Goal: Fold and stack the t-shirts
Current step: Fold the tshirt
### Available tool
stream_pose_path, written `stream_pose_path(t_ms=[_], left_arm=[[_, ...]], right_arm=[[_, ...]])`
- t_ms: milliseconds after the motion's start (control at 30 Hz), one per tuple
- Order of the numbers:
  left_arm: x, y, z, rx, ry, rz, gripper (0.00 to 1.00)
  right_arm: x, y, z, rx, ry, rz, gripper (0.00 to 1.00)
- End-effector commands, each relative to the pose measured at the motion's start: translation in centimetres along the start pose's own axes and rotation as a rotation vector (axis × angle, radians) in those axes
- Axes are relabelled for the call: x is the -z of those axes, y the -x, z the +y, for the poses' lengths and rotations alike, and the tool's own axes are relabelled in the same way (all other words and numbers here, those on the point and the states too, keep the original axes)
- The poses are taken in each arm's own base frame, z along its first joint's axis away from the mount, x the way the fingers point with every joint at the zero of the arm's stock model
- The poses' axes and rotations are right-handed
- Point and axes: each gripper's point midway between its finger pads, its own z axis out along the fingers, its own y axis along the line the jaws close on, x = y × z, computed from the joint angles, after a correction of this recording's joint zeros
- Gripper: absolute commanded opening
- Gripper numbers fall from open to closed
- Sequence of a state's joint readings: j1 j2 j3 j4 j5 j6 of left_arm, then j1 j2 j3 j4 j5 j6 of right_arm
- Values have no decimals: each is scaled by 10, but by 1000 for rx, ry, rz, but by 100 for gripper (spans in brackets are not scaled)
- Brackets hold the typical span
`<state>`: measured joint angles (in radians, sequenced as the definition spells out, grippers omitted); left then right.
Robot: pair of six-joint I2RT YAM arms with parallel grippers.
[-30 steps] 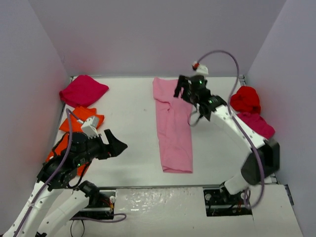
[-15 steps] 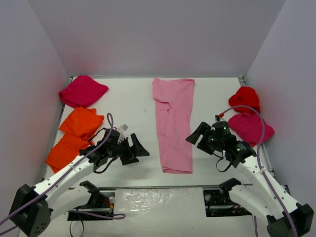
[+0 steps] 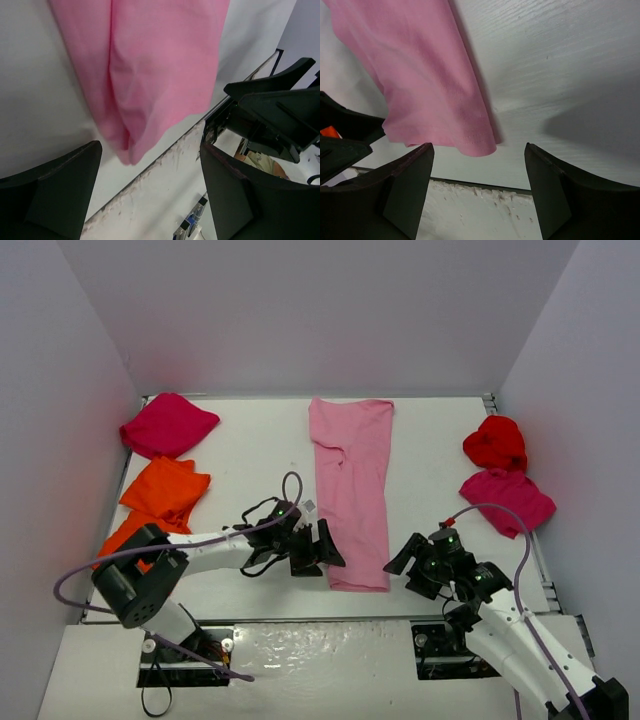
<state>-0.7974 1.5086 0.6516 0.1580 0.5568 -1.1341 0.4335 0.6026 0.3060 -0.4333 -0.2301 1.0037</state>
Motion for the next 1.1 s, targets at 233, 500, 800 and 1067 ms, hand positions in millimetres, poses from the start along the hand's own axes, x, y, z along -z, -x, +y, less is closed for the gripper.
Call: stream_pose_path(t_ms=[233, 500, 800, 1067], left_arm=[[-39, 29, -55, -46, -193, 4, 76], [-28, 26, -60, -32, -200, -3, 76], [36, 23, -51, -76, 15, -110, 76], [122, 26, -55, -76, 85, -295, 76]], right_arm=[[-22, -5, 13, 44, 27, 83, 71], [-33, -2, 18, 94, 6, 118, 72], [-30, -4, 28, 98, 42, 143, 72], [-14, -12, 23, 97, 38, 159, 62]])
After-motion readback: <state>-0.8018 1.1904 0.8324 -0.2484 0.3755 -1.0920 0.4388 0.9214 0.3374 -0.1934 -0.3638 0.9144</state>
